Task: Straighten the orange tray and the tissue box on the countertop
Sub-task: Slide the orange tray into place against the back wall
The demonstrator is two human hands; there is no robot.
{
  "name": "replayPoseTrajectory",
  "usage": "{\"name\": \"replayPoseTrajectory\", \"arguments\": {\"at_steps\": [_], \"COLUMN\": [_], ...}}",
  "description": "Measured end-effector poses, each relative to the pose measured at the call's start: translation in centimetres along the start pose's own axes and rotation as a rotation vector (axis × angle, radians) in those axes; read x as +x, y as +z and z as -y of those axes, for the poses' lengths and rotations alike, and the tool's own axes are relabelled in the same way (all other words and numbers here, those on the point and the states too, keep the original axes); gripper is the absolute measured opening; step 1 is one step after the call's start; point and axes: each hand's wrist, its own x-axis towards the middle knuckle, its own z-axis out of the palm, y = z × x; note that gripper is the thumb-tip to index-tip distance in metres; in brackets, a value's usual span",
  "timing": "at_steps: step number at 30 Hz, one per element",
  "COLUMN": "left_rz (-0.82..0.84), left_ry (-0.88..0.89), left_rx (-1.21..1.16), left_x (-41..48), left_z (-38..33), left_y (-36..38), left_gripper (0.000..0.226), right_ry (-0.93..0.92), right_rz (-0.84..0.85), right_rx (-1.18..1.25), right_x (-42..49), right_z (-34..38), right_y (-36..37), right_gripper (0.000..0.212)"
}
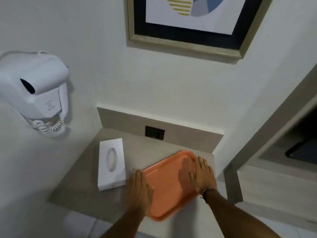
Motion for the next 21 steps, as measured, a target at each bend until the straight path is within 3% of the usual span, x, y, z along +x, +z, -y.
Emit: {"name": "replayPoseTrajectory", "arguments": {"at_steps": [7,11,15,21], "left_rz": [0.163,0.205,0.213,0.216], "left_ry": [-0.553,-0.764,-0.863,-0.914], "left_rx": [-0.188,-0.25,-0.381,-0.554], "left_x": [-0.5,0.3,0.6,0.9], "left_z": [-4.0,-5.3,-6.4,-7.2], "left_y": [4.3,4.5,4.6,4.6], "left_gripper": [0.088,0.088,0.089,0.089], "right_ry": [0.038,0.016,0.017,0.076], "right_rz": [0.243,0.314,0.381,0.329], "right_rx": [0.081,0.11,0.155,0.26], "right_x": [4.3,6.5,7.4,8.0], "right_z": [-5.0,-6.3,-6.8,-6.5], "right_y": [1.5,2.0,2.4,2.4], "right_gripper": [0.073,0.068,0.056,0.034]}}
